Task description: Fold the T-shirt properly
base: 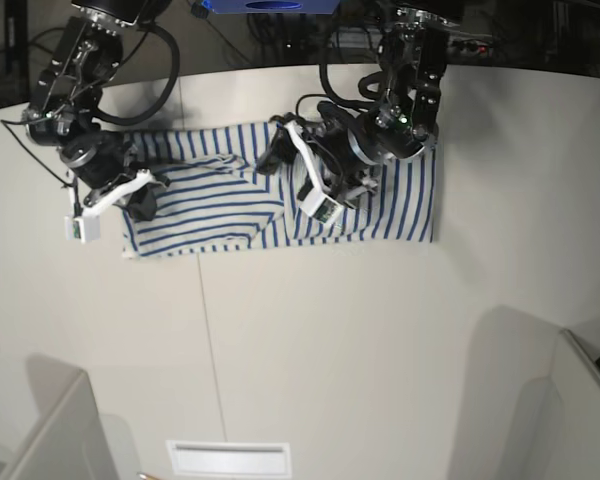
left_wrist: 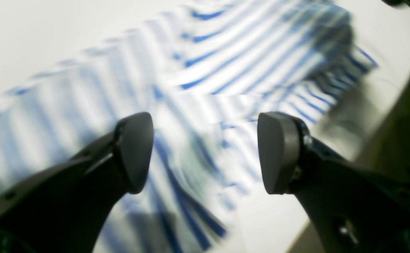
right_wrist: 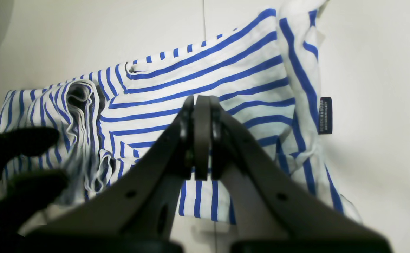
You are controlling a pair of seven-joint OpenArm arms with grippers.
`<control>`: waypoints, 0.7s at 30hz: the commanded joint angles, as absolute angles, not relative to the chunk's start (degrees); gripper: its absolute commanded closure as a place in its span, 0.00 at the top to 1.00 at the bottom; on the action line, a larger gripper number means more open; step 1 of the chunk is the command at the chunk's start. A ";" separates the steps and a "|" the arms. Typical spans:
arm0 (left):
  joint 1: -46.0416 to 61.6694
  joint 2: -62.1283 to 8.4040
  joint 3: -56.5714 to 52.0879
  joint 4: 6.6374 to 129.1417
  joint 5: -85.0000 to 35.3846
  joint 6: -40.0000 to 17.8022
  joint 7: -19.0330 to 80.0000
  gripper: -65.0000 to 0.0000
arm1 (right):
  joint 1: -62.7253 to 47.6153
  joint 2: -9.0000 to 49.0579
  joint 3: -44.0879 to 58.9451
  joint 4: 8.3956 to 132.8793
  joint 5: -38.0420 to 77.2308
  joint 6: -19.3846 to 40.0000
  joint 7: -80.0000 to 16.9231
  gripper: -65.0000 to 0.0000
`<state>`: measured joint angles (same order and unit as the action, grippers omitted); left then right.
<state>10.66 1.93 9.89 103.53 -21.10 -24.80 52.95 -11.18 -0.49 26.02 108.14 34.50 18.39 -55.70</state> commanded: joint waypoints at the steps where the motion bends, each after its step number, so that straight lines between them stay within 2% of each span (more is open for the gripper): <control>1: 10.15 2.33 11.21 104.75 -21.93 -24.92 51.74 0.69 | -10.51 -0.13 26.15 108.97 35.65 18.59 -54.55 0.00; 5: 10.15 2.33 11.82 105.10 -21.93 -24.92 51.65 0.69 | -9.45 -0.40 29.67 108.97 35.65 18.59 -54.81 0.00; 7: 10.15 2.07 8.84 107.03 -21.93 -24.92 51.91 0.67 | -8.40 -0.40 32.31 108.88 35.65 18.59 -54.99 0.00; 9: 10.77 1.98 3.38 109.58 -21.93 -24.92 52.00 0.53 | -7.52 -0.40 34.15 108.88 35.65 18.59 -55.87 0.00; 11: 11.21 1.45 -3.38 111.52 -21.93 -24.92 52.09 0.26 | -5.58 -0.04 36.00 108.70 35.65 18.59 -59.56 0.00; 12: 11.65 0.48 -6.81 111.69 -21.93 -24.92 52.09 0.10 | -4.26 -0.04 36.97 107.56 35.65 18.59 -61.93 0.12; 13: 11.74 -0.40 -9.89 111.69 -21.93 -24.92 52.09 0.00 | -2.33 0.04 38.02 105.80 35.65 18.59 -64.66 0.32; 14: 12.00 -1.01 -12.97 111.69 -21.93 -24.92 52.09 0.00 | -0.31 0.04 39.43 103.52 35.65 18.77 -67.30 0.51; 15: 12.26 -1.54 -15.43 111.69 -21.93 -24.92 52.09 0.00 | 1.36 0.04 40.92 101.32 35.65 19.56 -69.32 0.65; 16: 12.26 -1.98 -17.89 111.69 -21.93 -24.92 52.09 0.00 | 2.86 0.13 42.68 99.03 35.65 21.76 -71.16 0.75; 17: 12.53 -2.68 -20.70 111.69 -21.93 -24.92 52.09 0.00 | 4.53 0.40 45.05 96.40 35.91 25.27 -73.01 0.81; 19: 14.37 -4.00 -25.89 111.69 -21.93 -25.10 51.91 0.00 | 6.81 1.98 48.40 91.65 36.53 31.87 -76.00 0.82; 21: 15.96 -5.49 -29.76 111.60 -21.93 -25.27 51.82 0.00 | 7.87 3.56 49.89 87.87 36.44 32.40 -77.14 0.82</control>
<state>16.14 -5.10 -29.74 110.65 -21.39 -25.23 52.71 6.76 3.03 50.06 86.70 34.81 32.25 -78.08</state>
